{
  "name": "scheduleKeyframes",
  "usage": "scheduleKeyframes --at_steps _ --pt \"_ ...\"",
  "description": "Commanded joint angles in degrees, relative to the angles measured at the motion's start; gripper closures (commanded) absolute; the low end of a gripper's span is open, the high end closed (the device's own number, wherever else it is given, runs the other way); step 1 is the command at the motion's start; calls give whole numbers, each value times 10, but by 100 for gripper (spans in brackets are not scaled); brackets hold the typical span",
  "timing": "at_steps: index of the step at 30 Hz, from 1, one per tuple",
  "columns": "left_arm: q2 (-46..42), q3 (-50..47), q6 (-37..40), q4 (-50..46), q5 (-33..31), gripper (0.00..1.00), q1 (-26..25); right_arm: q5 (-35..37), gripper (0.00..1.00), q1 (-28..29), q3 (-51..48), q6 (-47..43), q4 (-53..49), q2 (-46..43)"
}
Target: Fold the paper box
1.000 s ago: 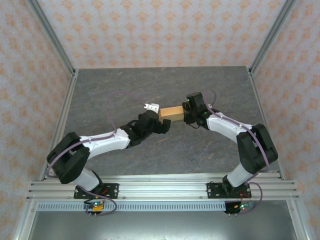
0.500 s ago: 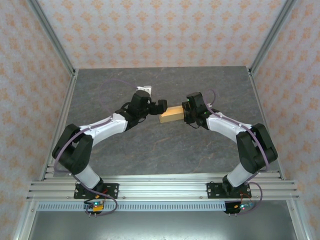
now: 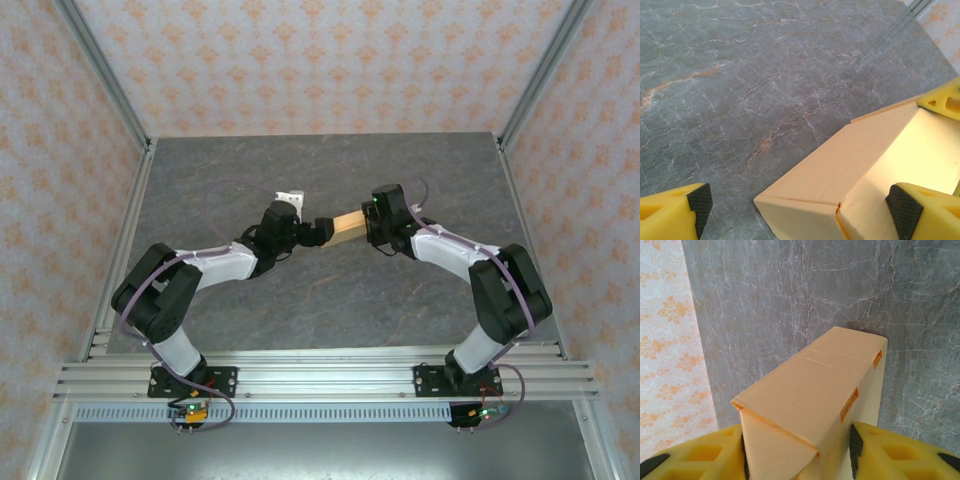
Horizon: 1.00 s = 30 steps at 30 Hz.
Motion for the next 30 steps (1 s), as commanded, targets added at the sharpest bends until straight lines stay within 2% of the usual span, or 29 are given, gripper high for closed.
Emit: scheduleKeyframes --at_steps 1,6,12,18,22,26,30 --pt "34 -37 51 -76 -32 8 -10 9 43 -21 -4 -28 -53 33" --pt "49 -31 38 -76 -61 8 -10 -24 27 -53 8 -102 -60 -19" --pt "64 -4 37 -99 -69 8 -9 -75 20 -71 34 -141 -109 -77" --pt "75 10 44 -108 -64 8 -4 -103 20 -71 14 -137 -73 -83" --pt "85 20 46 -112 -59 8 -4 -133 21 -72 -3 -142 -33 -37" --pt "93 22 45 -109 -55 8 -4 -129 24 -76 -51 -126 -6 13" --pt "94 18 42 -109 -55 8 -1 -139 25 -83 -52 -124 -3 6"
